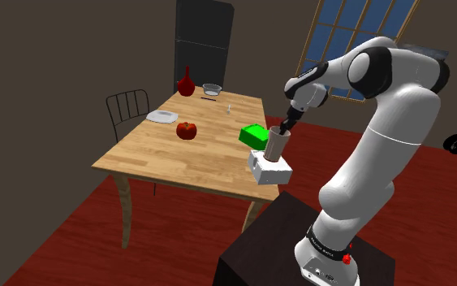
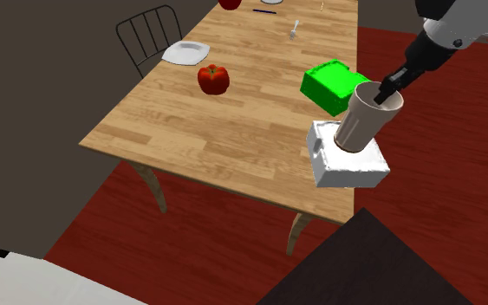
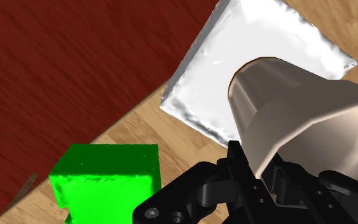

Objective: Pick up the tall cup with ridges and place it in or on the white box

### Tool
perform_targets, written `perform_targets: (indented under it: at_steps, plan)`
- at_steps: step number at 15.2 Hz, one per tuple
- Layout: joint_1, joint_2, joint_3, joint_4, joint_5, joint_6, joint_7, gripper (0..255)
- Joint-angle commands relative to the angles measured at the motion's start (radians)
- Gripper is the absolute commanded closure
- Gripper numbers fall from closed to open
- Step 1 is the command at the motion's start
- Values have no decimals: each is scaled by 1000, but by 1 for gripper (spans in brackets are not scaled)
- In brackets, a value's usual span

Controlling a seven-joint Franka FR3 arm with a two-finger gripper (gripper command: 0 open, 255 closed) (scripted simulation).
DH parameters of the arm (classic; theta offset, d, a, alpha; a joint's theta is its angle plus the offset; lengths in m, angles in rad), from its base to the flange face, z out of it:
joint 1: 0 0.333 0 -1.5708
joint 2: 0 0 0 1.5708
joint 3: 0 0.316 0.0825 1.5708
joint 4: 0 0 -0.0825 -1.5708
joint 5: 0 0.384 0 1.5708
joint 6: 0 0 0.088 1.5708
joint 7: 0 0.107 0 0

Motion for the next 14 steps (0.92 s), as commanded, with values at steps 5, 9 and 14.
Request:
perform_targets:
  at_steps: [5, 9, 14]
  plan:
    - [-3, 24, 0, -16, 23, 35, -24, 255]
    - [-3, 24, 0, -16, 23, 35, -24, 255]
    - [-3, 24, 0, -16, 23, 35, -24, 0]
